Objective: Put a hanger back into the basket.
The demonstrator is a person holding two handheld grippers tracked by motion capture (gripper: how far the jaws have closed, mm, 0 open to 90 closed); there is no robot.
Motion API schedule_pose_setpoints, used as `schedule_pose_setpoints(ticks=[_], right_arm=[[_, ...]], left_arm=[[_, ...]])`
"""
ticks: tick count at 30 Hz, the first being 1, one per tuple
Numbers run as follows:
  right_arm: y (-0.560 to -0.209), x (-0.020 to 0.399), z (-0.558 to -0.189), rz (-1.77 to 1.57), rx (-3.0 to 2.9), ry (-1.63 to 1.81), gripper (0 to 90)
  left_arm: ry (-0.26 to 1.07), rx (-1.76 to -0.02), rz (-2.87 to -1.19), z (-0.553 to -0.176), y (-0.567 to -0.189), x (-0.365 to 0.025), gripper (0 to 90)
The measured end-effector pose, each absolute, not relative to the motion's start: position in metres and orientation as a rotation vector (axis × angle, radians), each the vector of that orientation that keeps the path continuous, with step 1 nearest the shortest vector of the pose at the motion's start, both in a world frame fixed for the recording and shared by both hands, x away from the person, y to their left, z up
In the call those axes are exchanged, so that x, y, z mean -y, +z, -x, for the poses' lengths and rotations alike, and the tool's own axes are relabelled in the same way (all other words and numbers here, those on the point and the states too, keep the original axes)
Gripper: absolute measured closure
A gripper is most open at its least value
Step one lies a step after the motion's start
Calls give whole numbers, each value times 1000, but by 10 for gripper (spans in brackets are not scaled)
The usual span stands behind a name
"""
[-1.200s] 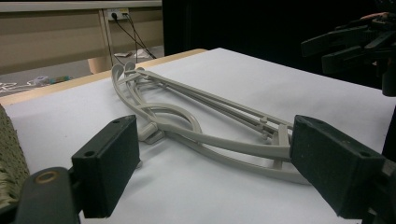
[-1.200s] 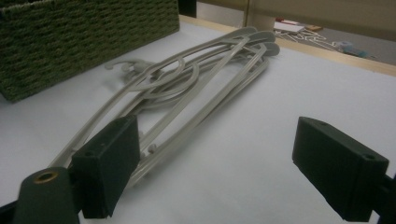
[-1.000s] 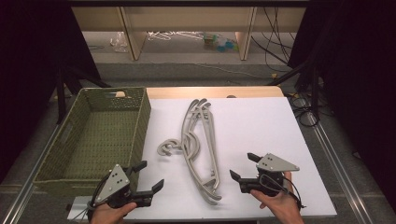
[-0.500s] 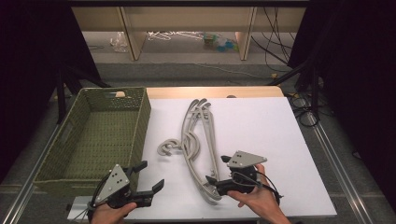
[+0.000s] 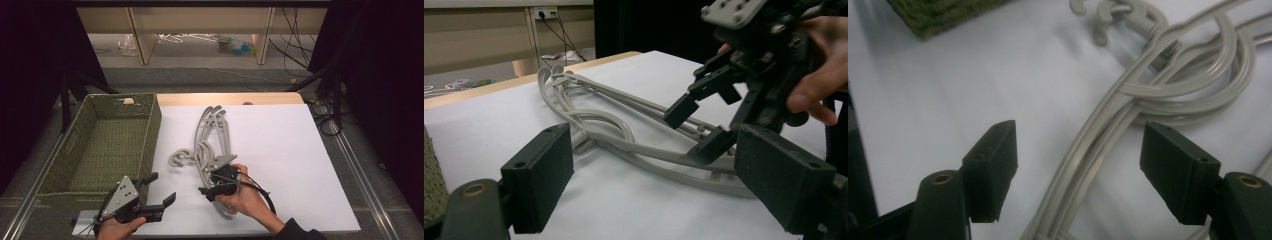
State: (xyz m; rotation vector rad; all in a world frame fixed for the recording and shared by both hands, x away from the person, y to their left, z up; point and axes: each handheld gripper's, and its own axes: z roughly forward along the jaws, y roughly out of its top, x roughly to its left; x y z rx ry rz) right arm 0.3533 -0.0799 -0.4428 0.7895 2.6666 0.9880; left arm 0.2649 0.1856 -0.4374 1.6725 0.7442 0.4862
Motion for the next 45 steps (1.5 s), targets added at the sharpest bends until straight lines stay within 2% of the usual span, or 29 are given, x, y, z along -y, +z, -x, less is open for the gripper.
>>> schedule_pose_setpoints(ticks=[8, 17, 18, 20, 30, 45], right_arm=[[-455, 69, -375, -836, -2775, 826, 410], [-458, 63, -386, -870, -2797, 804, 439], [-457, 60, -389, -871, -2809, 803, 478], [-456, 59, -390, -860, -2822, 778, 496], [-444, 71, -393, -889, -2872, 810, 669], [-431, 103, -393, -952, -2887, 748, 737]], left_arm=[[463, -747, -1679, -265, -438, -185, 159], [456, -741, -1694, -265, -439, -183, 160], [459, -740, -1694, -266, -439, -183, 160], [476, -716, -1691, -266, -439, -184, 163], [480, -717, -1697, -266, -438, -185, 162], [461, -741, -1689, -265, -438, -182, 162]])
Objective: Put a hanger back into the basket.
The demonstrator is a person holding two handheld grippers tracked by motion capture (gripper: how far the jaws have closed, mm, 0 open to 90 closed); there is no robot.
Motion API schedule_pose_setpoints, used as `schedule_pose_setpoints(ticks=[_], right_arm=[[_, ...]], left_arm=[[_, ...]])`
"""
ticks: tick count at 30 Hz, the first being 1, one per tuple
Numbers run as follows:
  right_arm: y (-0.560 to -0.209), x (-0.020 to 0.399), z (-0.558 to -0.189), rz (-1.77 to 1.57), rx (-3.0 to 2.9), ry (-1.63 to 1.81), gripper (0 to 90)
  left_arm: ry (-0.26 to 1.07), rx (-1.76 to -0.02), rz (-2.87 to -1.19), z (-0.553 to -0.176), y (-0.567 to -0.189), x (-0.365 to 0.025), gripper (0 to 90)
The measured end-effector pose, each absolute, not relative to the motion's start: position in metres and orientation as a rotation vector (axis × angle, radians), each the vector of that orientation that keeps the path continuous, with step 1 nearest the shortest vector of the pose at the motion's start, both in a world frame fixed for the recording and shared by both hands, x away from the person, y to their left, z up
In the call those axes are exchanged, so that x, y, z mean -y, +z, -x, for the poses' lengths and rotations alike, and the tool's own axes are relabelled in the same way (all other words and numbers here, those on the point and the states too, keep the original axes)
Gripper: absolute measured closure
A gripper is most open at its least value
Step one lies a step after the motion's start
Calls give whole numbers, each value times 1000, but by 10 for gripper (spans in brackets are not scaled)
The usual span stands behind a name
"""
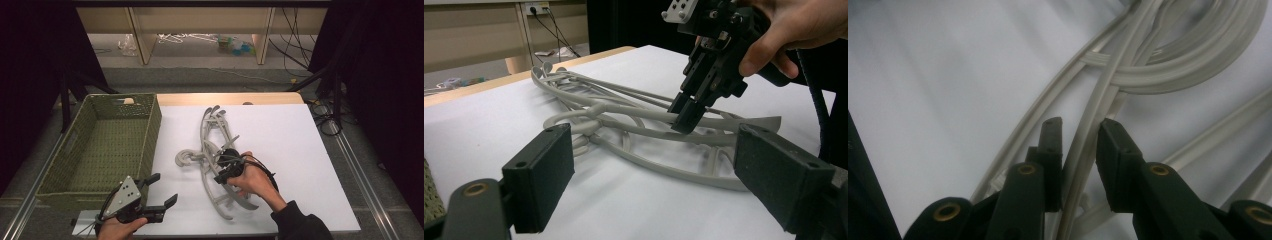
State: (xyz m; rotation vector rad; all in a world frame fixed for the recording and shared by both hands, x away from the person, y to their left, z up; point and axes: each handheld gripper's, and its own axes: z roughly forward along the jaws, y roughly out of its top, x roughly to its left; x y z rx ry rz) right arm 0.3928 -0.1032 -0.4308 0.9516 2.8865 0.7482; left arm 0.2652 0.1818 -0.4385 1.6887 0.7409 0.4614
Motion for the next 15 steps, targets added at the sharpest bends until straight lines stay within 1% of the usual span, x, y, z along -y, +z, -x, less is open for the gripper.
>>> schedule_pose_setpoints(ticks=[12, 15], right_arm=[[-413, 133, -395, -943, -2851, 754, 768], [-408, 142, -396, -938, -2840, 762, 790]], left_arm=[[476, -729, -1696, -266, -438, -183, 162], [469, -740, -1693, -265, -438, -182, 162]])
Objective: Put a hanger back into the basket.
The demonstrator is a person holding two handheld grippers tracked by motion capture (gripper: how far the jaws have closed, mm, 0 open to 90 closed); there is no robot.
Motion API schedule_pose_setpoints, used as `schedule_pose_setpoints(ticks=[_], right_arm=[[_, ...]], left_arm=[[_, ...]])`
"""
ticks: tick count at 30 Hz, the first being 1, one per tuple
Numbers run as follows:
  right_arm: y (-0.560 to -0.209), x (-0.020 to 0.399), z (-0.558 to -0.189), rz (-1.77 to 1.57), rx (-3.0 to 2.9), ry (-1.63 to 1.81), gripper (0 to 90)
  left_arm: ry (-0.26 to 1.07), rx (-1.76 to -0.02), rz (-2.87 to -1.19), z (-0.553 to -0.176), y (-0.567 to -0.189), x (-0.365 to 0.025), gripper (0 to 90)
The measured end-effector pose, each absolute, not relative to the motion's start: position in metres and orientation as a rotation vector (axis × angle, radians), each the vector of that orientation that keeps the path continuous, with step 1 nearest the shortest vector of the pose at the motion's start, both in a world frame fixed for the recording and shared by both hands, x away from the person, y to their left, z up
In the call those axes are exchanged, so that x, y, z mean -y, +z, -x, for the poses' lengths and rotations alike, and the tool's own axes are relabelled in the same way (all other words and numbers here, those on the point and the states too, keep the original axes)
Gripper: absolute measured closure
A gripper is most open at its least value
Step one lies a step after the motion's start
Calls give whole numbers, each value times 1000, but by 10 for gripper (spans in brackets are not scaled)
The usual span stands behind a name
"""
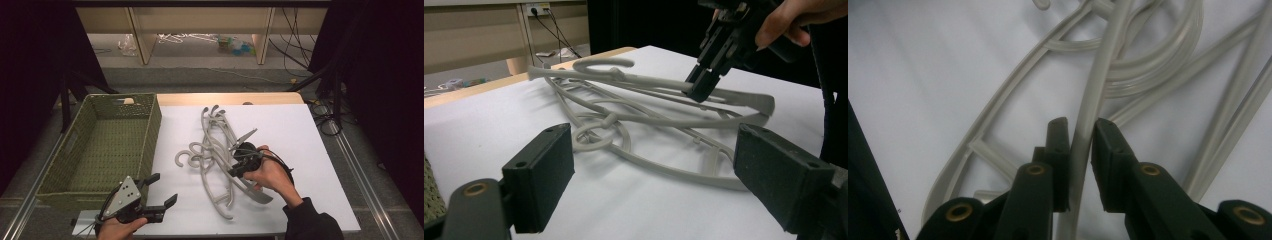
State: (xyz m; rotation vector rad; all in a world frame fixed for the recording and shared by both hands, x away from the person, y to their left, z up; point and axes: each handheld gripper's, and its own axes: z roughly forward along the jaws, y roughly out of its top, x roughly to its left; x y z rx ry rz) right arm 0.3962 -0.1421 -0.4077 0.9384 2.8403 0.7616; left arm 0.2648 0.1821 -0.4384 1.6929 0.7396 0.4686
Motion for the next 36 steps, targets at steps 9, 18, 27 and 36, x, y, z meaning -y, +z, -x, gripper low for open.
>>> schedule_pose_setpoints(ticks=[9, 18, 27, 36], right_arm=[[-396, 149, -391, -791, -2869, 747, 831], [-390, 165, -377, -629, -2971, 817, 831], [-389, 184, -367, -579, -3010, 853, 831], [-385, 188, -354, -467, -3071, 880, 831]], left_arm=[[484, -727, -1699, -266, -438, -184, 163], [567, -645, -1773, -267, -439, -173, 166], [616, -615, -1873, -296, -441, -144, 221], [593, -580, -1980, -324, -440, -123, 347]])
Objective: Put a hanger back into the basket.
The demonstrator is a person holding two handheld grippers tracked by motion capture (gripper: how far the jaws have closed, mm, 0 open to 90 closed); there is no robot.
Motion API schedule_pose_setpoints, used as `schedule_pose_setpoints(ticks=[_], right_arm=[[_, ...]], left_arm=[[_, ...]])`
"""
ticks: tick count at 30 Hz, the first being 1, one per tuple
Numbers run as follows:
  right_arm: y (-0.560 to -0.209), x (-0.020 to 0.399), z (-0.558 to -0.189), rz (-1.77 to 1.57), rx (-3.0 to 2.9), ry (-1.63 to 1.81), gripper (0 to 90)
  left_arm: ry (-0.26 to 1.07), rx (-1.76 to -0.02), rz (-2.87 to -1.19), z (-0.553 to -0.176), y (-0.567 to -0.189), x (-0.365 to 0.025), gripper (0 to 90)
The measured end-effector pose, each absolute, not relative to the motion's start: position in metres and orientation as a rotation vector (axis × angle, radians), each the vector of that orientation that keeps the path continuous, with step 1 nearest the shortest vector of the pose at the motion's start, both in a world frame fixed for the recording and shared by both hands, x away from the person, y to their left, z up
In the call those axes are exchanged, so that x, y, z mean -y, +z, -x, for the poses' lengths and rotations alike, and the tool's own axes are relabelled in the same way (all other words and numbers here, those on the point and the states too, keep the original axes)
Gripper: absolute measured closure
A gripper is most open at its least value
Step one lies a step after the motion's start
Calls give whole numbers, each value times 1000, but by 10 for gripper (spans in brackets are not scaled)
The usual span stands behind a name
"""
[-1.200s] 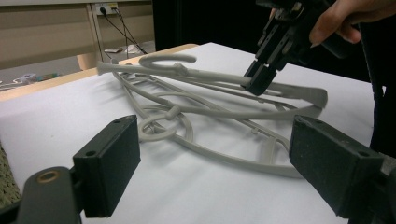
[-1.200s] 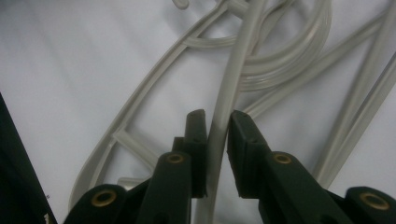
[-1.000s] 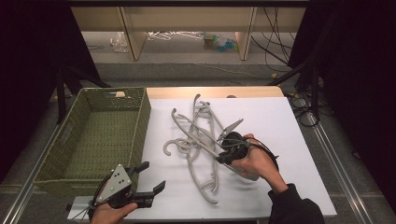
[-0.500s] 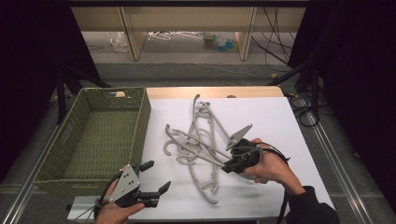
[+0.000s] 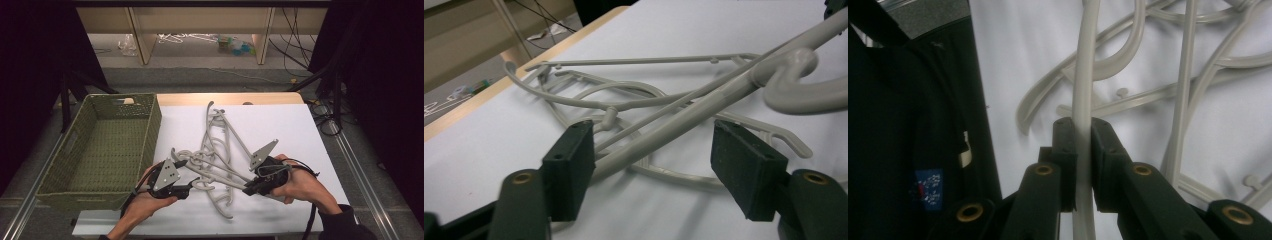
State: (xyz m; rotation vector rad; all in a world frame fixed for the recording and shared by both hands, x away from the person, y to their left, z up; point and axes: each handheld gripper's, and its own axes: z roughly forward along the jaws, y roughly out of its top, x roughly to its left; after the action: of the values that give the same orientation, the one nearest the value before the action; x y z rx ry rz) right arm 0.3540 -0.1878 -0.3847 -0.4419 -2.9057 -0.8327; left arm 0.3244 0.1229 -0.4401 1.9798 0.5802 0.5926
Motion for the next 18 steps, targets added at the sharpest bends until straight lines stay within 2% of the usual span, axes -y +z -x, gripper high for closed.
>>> schedule_pose_setpoints(ticks=[7, 10, 12, 13, 18], right_arm=[[-384, 189, -353, 405, 2892, -840, 830], [-385, 189, -352, 394, 2898, -842, 830], [-385, 190, -352, 386, 2886, -835, 830], [-384, 190, -352, 381, 2891, -843, 830], [-384, 190, -352, 370, 2896, -844, 829]], left_arm=[[584, -459, -2046, -329, -445, -113, 393], [595, -391, -2072, -331, -446, -109, 455], [616, -327, -2090, -332, -446, -106, 461], [603, -290, -2104, -333, -446, -104, 508], [603, -213, -2139, -336, -446, -101, 566]])
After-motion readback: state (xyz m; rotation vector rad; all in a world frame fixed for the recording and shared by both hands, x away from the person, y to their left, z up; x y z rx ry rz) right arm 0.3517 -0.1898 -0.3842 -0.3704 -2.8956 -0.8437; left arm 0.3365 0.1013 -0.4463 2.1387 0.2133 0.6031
